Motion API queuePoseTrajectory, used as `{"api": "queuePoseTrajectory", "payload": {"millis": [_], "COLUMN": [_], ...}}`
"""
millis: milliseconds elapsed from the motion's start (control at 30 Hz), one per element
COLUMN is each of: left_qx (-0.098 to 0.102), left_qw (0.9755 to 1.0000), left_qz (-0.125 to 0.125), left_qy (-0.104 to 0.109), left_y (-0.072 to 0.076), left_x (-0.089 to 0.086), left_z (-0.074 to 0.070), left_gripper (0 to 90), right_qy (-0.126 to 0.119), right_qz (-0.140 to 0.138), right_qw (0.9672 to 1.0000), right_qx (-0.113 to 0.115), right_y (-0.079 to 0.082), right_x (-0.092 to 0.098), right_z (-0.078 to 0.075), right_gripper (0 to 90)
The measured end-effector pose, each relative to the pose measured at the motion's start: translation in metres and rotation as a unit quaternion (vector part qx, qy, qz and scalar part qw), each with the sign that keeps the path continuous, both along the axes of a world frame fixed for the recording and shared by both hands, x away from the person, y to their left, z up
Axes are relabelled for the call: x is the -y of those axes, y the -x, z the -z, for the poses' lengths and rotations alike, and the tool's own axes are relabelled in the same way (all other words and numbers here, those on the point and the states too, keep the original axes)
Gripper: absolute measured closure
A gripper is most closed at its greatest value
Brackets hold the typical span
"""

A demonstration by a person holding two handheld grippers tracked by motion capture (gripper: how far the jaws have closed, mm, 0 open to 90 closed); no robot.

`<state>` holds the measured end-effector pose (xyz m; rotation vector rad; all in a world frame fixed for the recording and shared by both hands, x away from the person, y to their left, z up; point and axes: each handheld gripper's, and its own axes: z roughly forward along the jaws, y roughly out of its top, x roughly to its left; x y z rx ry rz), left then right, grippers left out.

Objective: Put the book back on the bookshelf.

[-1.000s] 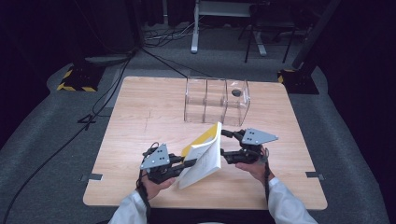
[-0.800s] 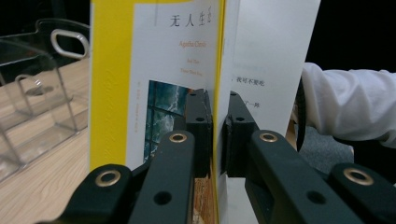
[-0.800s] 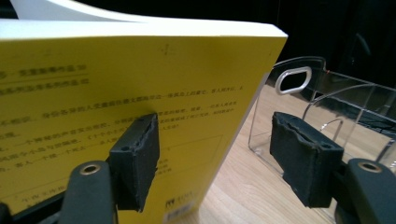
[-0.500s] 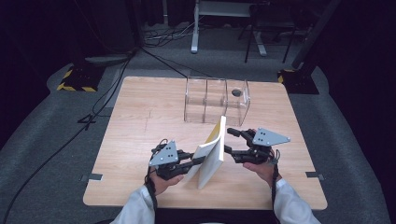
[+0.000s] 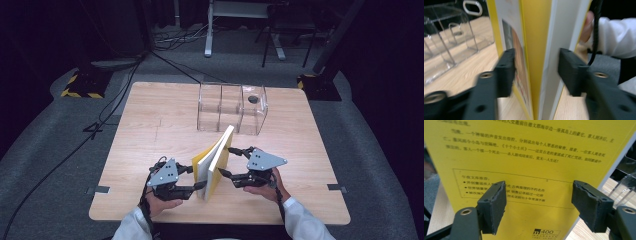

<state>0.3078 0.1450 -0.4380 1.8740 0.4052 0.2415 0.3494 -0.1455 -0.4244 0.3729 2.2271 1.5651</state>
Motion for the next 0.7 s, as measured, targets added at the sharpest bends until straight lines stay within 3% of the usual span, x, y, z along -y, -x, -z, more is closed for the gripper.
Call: {"api": "queuePoseTrajectory", "payload": {"millis": [133, 233, 367, 433, 500, 533, 700], "left_qx": [-0.020, -0.012, -0.006, 0.005, 0.007, 0.005, -0.001], "left_qw": [0.9996, 0.9984, 0.9981, 0.9972, 0.9973, 0.9981, 0.9984], "left_qz": [0.009, 0.017, 0.005, -0.017, -0.029, -0.025, -0.019], "left_qy": [-0.017, -0.052, -0.061, -0.073, -0.067, -0.057, -0.053], "left_y": [0.001, 0.007, 0.009, 0.009, 0.008, 0.006, 0.003], "left_x": [0.005, 0.015, 0.026, 0.033, 0.033, 0.031, 0.022], "left_z": [0.006, 0.012, 0.016, 0.019, 0.019, 0.019, 0.018], "left_gripper": [26.6, 24.1, 22.8, 27.8, 39.5, 49.5, 63.5], "right_qy": [-0.001, 0.001, 0.016, 0.021, 0.018, 0.015, 0.015], "right_qz": [0.009, 0.012, 0.015, 0.016, 0.014, 0.016, 0.035], "right_qw": [1.0000, 0.9999, 0.9997, 0.9996, 0.9997, 0.9998, 0.9993], "right_qx": [0.002, 0.003, 0.010, 0.012, 0.008, 0.004, -0.004], "right_y": [0.000, 0.000, 0.001, 0.002, 0.000, -0.001, -0.011], "right_x": [0.000, -0.001, -0.006, -0.007, -0.005, -0.003, 0.011], "right_z": [0.000, 0.002, 0.005, 0.005, 0.005, 0.005, 0.007], "right_gripper": [28.8, 29.5, 29.0, 28.7, 28.2, 27.4, 28.1]}}
